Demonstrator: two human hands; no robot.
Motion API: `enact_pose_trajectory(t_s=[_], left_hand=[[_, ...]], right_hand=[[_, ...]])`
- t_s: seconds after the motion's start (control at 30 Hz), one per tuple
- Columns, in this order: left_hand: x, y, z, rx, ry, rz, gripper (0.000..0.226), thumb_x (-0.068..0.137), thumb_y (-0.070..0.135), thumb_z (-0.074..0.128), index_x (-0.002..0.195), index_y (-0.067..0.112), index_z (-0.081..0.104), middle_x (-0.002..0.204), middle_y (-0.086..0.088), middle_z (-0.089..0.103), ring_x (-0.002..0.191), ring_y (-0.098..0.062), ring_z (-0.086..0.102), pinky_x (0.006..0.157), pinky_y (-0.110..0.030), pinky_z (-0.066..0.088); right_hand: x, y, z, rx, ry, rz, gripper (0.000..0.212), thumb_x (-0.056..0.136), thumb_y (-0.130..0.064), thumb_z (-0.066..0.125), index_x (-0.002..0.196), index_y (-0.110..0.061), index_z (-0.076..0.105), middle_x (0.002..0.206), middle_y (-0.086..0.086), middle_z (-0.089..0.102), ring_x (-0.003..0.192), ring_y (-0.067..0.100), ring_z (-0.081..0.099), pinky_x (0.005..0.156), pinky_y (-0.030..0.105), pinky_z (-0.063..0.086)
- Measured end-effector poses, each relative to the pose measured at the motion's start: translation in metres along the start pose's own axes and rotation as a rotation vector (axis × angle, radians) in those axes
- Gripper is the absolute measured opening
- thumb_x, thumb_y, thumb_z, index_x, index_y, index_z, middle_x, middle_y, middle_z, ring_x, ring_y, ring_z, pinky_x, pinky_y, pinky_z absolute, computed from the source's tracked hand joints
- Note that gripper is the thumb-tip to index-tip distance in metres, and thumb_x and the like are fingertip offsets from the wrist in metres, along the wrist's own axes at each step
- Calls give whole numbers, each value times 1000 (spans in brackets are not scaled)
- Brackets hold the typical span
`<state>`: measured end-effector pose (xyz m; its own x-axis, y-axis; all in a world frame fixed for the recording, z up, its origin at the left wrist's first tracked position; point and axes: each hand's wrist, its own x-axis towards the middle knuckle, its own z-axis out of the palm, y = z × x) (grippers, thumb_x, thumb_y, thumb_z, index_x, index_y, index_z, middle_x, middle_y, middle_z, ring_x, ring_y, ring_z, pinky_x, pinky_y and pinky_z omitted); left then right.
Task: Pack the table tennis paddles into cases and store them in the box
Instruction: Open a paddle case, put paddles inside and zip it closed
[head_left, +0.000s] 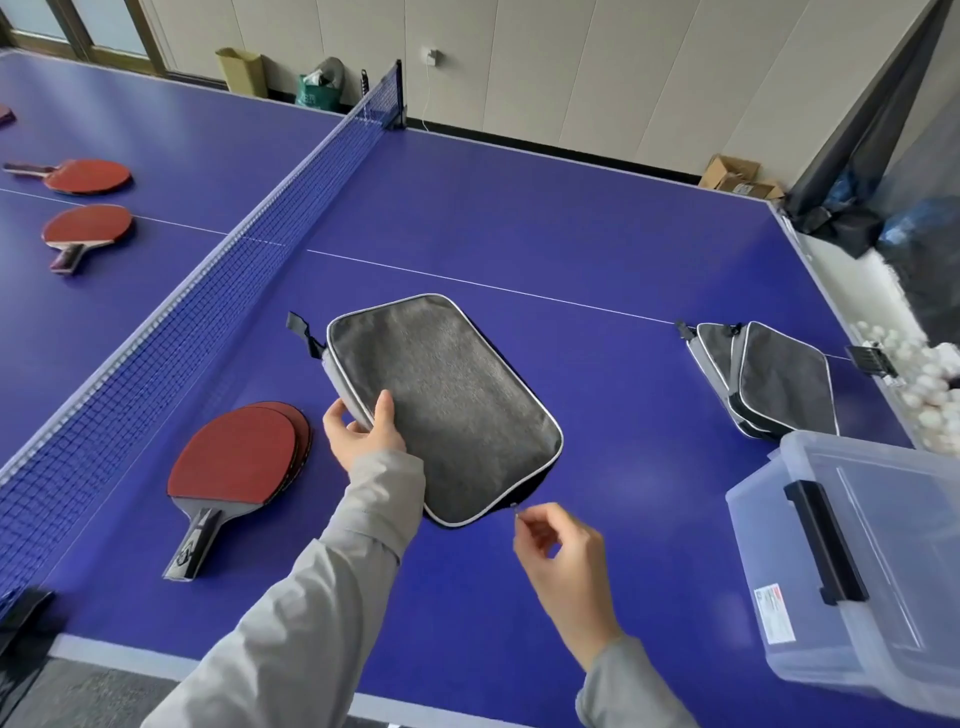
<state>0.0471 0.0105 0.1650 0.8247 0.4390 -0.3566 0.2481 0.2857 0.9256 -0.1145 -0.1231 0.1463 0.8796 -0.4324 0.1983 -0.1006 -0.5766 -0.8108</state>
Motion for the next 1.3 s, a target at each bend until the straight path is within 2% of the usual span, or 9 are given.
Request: enact_pose_trajectory(t_s=[0.07,0.23,0.53,0.67,0.77,0.9,1.03,1.17,1.3], left_hand=[[-5,-2,6,7,45,-7,46,84,23,67,124,13,45,68,2,46,58,-9,49,49,-2,36],[-17,-7,14,-9,152,-95,49,86,26,64,128,16,42,86,-4,51,79,-18,52,75,-22,35],[-14,-21,5,39,164,-128,49,85,27,65,127,16,44,89,-5,50,77,-17,51,73,-19,35],[2,-24,-11,87,25,-110,48,84,28,67,124,20,43,73,4,54,64,-6,53,73,-23,39],[4,-27,-17,111,-122,-128,44,82,32,69,119,26,45,75,7,60,67,-4,57,68,-24,44],[-11,-33,-12,125,-297,-151,39,81,34,70,114,25,53,77,7,64,66,-6,61,60,-25,49],[-17,-35,-5,92,-444,-207,46,80,41,70,120,27,53,98,-4,66,88,-22,65,79,-40,55],[-20,-29,4,216,-475,-177,51,84,41,65,129,28,46,95,2,63,83,-13,62,68,-27,49],[-31,-27,13,564,-451,-115,82,83,43,66,149,26,19,144,-7,33,130,-26,39,108,-41,33]], right_hand=[[-9,-10,12,33,-21,-14,8,82,-7,68,75,-10,66,63,-3,63,58,12,56,55,31,49],[-19,-26,33,120,-36,27,6,84,-10,66,80,-8,69,66,0,65,60,13,57,57,31,51],[-25,-24,42,171,-70,67,12,85,-26,67,82,-15,70,66,-6,65,60,9,57,57,26,49],[-12,-6,7,235,154,175,21,86,-39,62,71,-23,60,61,-6,63,56,9,56,55,17,44],[21,12,-26,381,289,353,7,92,-21,59,89,-26,63,80,-7,68,76,11,63,72,27,50],[58,17,-47,620,6,491,19,97,-23,50,96,-19,69,95,-3,69,83,8,63,70,25,50],[68,18,-59,683,-262,538,36,88,-45,53,98,-14,67,94,7,59,86,17,51,76,36,37],[67,13,-65,788,-321,515,40,82,-48,57,101,-14,63,95,10,57,84,20,51,66,31,39],[58,4,-59,646,-205,379,19,97,-28,47,105,-24,64,98,-3,70,86,11,64,66,24,52]])
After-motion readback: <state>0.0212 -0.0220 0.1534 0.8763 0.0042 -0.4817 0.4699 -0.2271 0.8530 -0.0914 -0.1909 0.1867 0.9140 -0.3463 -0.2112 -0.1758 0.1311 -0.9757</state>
